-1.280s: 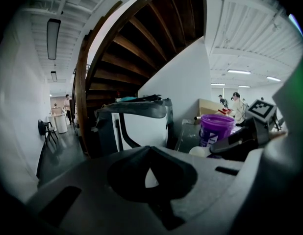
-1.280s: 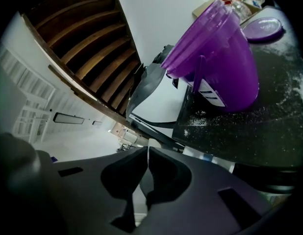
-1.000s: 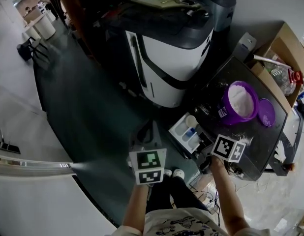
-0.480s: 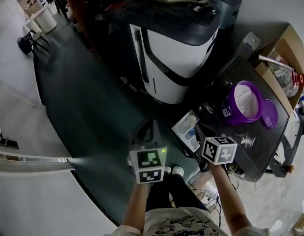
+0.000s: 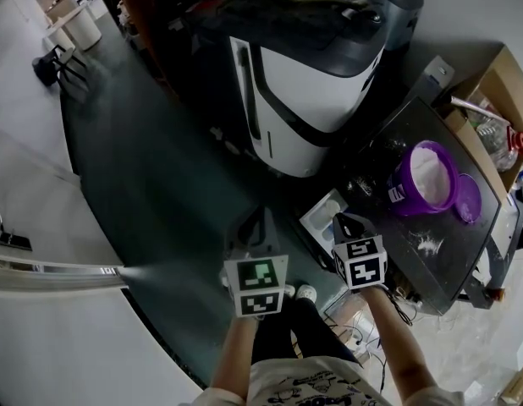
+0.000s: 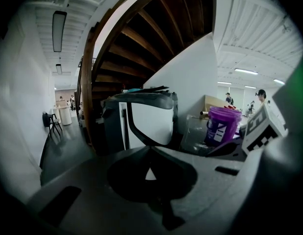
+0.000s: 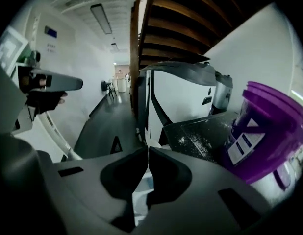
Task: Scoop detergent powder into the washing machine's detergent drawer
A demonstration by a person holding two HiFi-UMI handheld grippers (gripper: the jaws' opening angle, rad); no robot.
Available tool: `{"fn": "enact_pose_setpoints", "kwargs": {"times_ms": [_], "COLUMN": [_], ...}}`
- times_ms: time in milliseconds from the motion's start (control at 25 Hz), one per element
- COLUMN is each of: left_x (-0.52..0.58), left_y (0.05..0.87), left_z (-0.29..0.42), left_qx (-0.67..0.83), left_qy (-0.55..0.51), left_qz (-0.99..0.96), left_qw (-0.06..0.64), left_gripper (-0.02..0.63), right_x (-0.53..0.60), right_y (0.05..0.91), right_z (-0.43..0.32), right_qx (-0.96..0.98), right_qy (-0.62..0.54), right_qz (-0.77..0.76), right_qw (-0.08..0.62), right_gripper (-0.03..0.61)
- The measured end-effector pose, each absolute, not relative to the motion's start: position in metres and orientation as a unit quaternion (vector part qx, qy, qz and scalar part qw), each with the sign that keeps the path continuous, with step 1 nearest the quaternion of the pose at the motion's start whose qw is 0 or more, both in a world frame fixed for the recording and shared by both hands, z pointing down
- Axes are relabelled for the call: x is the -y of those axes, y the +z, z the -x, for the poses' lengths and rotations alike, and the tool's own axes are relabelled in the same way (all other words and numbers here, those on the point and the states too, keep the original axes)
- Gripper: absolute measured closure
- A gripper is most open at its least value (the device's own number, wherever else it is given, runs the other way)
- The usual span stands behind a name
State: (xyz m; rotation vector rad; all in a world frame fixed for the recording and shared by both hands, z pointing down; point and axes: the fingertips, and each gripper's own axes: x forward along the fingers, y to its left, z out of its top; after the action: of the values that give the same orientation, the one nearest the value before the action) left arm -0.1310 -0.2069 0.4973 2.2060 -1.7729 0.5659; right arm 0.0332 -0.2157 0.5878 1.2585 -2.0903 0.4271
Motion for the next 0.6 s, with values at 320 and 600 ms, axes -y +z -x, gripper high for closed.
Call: {"fn": "enact_pose_setpoints", "kwargs": {"times_ms": [320, 600], "left_x": [0.208, 0.207], "left_y": [0.5, 0.505], "left_z": [0.132, 0.138], "left_qx": [0.609, 0.613], "left_qy": [0.196, 0.199], "left_qz": [-0.757, -0.753], "left_qw": [0.13, 0.134], "left_gripper": [0.612, 0.612], "right_x": [0.215, 0.213], "right_y": [0.607, 0.619], "right_z": [-0.024, -0.017], "right_qx": [0.782, 0.755], "right_qy": [0.058, -0.04], "right_qz": [-0.45, -0.42], "right_qw": [0.427, 0.502], "right_gripper": [0.558, 0.558]}}
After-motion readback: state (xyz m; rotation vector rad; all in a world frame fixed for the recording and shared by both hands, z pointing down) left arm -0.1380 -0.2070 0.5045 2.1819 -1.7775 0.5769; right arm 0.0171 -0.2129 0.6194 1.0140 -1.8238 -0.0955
